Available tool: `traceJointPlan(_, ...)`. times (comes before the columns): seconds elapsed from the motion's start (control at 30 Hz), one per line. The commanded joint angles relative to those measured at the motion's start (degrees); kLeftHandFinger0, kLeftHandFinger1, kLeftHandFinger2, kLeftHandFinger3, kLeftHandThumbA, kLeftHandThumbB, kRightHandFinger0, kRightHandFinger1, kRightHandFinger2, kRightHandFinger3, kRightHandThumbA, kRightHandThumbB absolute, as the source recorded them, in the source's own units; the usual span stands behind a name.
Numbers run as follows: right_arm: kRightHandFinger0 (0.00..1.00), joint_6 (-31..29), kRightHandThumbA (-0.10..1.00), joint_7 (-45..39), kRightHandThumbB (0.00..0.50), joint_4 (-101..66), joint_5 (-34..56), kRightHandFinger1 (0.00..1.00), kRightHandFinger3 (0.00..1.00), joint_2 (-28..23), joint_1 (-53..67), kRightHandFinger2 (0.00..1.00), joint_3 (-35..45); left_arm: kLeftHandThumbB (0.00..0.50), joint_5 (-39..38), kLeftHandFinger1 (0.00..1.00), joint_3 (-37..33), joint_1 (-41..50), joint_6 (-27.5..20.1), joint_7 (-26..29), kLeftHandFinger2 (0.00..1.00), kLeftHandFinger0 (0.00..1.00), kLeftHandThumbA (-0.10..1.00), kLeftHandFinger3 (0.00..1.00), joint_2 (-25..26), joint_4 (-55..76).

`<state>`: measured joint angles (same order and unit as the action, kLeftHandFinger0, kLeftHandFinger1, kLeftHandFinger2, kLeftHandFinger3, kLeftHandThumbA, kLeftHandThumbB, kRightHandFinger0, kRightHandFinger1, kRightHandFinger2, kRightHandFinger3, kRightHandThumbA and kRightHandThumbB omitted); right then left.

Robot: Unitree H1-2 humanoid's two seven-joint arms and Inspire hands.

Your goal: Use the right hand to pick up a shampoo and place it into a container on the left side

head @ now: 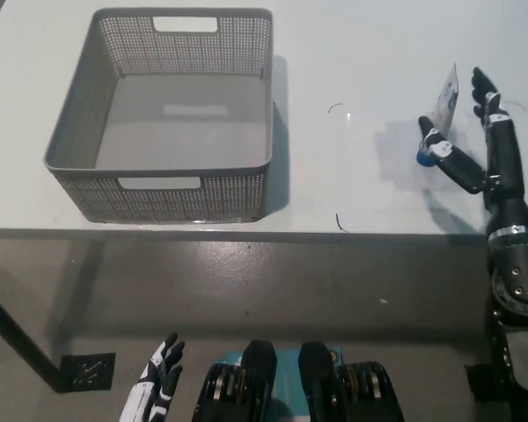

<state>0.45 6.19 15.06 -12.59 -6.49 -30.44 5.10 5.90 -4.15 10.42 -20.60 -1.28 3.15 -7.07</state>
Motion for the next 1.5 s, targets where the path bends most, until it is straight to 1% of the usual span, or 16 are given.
traceJointPlan(0.0, 1.00, 0.9, 0.69, 2.7, 0.331, 1.8, -2.0, 1.00, 1.00, -0.5, -4.4, 1.00, -0.8, 0.183, 0.0, 1.00, -0.3, 0.5, -3.1, 0.0, 1.00, 1.00, 0.96, 1.00, 0.0, 1.2)
traceJointPlan(0.03, 1.00, 1.0, 0.65, 3.0, 0.325, 3.5, -2.0, 1.00, 1.00, -0.5, -5.0, 1.00, -0.8, 0.181, 0.0, 1.00, -0.4, 0.6, -3.0, 0.0, 1.00, 1.00, 0.96, 1.00, 0.0, 1.3)
traceJointPlan(0.17, 1.00, 0.0, 0.61, 3.6, 0.321, 7.7, -1.9, 1.00, 1.00, -1.1, -6.8, 1.00, -0.8, 0.167, 0.4, 1.00, -0.4, 0.5, -2.8, 0.2, 1.00, 1.00, 0.96, 1.00, -0.1, 1.3)
traceJointPlan(0.33, 1.00, -2.1, 0.61, 4.7, 0.315, 13.4, -2.2, 1.00, 1.00, -2.2, -9.1, 1.00, -1.1, 0.174, 0.3, 1.00, -0.2, 0.2, -3.0, 0.3, 1.00, 1.00, 0.96, 1.00, 0.0, 1.2)
traceJointPlan(0.5, 1.00, -3.4, 0.59, 5.5, 0.309, 16.6, -2.2, 1.00, 1.00, -3.0, -10.4, 1.00, -1.3, 0.163, -0.2, 1.00, 0.1, -0.2, -3.2, 0.2, 1.00, 1.00, 0.95, 1.00, 0.0, 0.8)
traceJointPlan(0.6, 1.00, -3.0, 0.59, 5.6, 0.316, 17.1, -1.9, 1.00, 1.00, -3.2, -10.5, 1.00, -1.2, 0.169, 0.2, 1.00, 0.1, -0.1, -3.5, 0.4, 1.00, 1.00, 0.96, 1.00, 0.0, 0.6)
traceJointPlan(0.7, 1.00, -2.6, 0.60, 5.4, 0.313, 17.2, -1.5, 1.00, 1.00, -3.5, -10.5, 1.00, -0.9, 0.156, -0.2, 1.00, 0.1, -0.1, -3.6, 0.3, 1.00, 1.00, 0.95, 1.00, -0.1, 0.6)
traceJointPlan(0.83, 1.00, -2.7, 0.61, 5.5, 0.303, 18.1, -1.4, 1.00, 1.00, -4.0, -11.0, 1.00, -0.9, 0.165, -0.5, 1.00, 0.1, -0.2, -3.4, 0.1, 1.00, 1.00, 0.94, 1.00, -0.1, 0.6)
traceJointPlan(0.93, 1.00, -1.5, 0.63, 5.1, 0.308, 18.8, -0.8, 1.00, 1.00, -4.2, -11.5, 1.00, -0.5, 0.171, -0.5, 1.00, 0.0, 0.0, -3.7, 0.1, 1.00, 1.00, 0.94, 1.00, -0.1, 0.5)
traceJointPlan(1.03, 1.00, -2.2, 0.63, 5.5, 0.293, 21.2, -0.8, 1.00, 1.00, -4.6, -12.9, 1.00, -0.5, 0.160, -0.4, 1.00, 0.0, -0.2, -3.7, 0.1, 1.00, 1.00, 0.94, 1.00, -0.1, 0.5)
traceJointPlan(1.1, 1.00, -2.4, 0.63, 5.5, 0.293, 23.1, -0.8, 1.00, 1.00, -4.9, -13.9, 1.00, -0.6, 0.169, -0.3, 1.00, 0.0, -0.3, -3.7, 0.1, 1.00, 1.00, 0.94, 1.00, -0.1, 0.4)
traceJointPlan(1.13, 1.00, -3.0, 0.62, 5.5, 0.293, 24.5, -0.5, 1.00, 1.00, -5.0, -14.5, 1.00, -0.6, 0.176, -0.2, 1.00, 0.0, -0.3, -3.8, 0.2, 1.00, 1.00, 0.95, 1.00, -0.1, 0.4)
traceJointPlan(1.23, 1.00, -3.4, 0.63, 5.9, 0.302, 27.7, -0.8, 1.00, 1.00, -5.3, -16.4, 1.00, -0.9, 0.171, -0.5, 1.00, 0.0, -0.5, -3.9, 0.0, 1.00, 1.00, 0.95, 1.00, -0.1, 0.3)
traceJointPlan(1.33, 1.00, -5.1, 0.62, 6.6, 0.291, 31.1, -1.6, 1.00, 1.00, -5.7, -18.0, 1.00, -1.7, 0.159, -0.1, 1.00, -0.1, -0.5, -4.1, 0.2, 1.00, 1.00, 0.95, 1.00, -0.1, 0.2)
traceJointPlan(1.4, 1.00, -5.8, 0.63, 6.7, 0.305, 33.1, -1.7, 1.00, 1.00, -5.7, -19.0, 1.00, -2.2, 0.160, -0.3, 1.00, -0.1, -0.4, -4.0, 0.0, 1.00, 1.00, 0.95, 1.00, -0.1, 0.2)
traceJointPlan(1.47, 1.00, -6.3, 0.63, 7.0, 0.306, 35.1, -2.0, 1.00, 1.00, -5.8, -20.2, 1.00, -2.8, 0.154, -0.2, 1.00, -0.1, -0.5, -4.0, 0.1, 1.00, 1.00, 0.94, 1.00, -0.1, 0.3)
